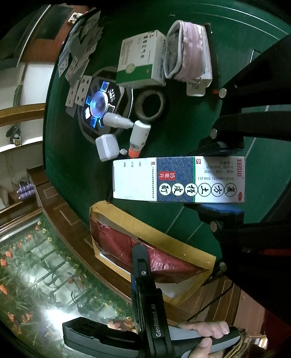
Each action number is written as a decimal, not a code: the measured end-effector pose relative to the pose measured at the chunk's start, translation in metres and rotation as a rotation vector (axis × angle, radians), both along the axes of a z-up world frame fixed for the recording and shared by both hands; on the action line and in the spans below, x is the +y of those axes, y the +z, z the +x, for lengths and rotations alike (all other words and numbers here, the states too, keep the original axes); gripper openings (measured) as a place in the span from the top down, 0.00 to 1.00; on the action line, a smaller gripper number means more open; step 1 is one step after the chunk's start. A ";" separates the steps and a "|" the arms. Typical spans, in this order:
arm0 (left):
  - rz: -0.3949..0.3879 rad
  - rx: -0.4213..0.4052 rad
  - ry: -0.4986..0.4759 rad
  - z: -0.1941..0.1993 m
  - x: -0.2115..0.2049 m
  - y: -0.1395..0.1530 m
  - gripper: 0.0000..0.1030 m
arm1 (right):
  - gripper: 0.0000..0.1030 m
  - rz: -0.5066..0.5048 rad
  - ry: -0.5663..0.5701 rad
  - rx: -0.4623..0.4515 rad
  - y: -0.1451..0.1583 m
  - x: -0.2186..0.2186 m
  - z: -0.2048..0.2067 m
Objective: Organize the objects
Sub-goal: 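Lift and carry the medicine box and red-brown bag over the tray, then lower the box and bag into the tray and open both grippers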
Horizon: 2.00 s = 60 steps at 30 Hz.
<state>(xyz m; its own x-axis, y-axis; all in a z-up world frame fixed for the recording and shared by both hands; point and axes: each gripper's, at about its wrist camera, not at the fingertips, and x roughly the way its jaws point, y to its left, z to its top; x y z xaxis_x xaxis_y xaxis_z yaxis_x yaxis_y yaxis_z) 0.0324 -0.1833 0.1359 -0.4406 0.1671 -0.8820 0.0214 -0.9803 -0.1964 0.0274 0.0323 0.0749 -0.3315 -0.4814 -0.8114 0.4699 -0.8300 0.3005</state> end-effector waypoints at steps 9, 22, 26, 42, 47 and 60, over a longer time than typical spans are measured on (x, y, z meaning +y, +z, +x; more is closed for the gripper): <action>0.007 0.003 0.042 0.006 -0.030 0.002 0.59 | 0.68 -0.007 0.022 -0.001 0.003 -0.025 -0.005; -0.002 -0.024 0.151 0.016 -0.101 -0.008 0.59 | 0.68 -0.014 0.059 -0.010 0.002 -0.067 -0.013; 0.005 -0.048 0.188 0.017 -0.125 -0.017 0.59 | 0.68 -0.023 0.065 -0.028 0.000 -0.082 -0.019; -0.034 -0.107 0.230 -0.017 -0.188 -0.044 0.59 | 0.68 -0.062 0.099 -0.102 -0.006 -0.177 -0.068; -0.046 -0.109 0.228 -0.040 -0.200 -0.047 0.59 | 0.68 -0.067 0.066 -0.145 -0.018 -0.204 -0.090; -0.083 -0.119 0.197 -0.078 -0.212 -0.064 0.59 | 0.68 0.016 -0.002 -0.177 -0.050 -0.241 -0.127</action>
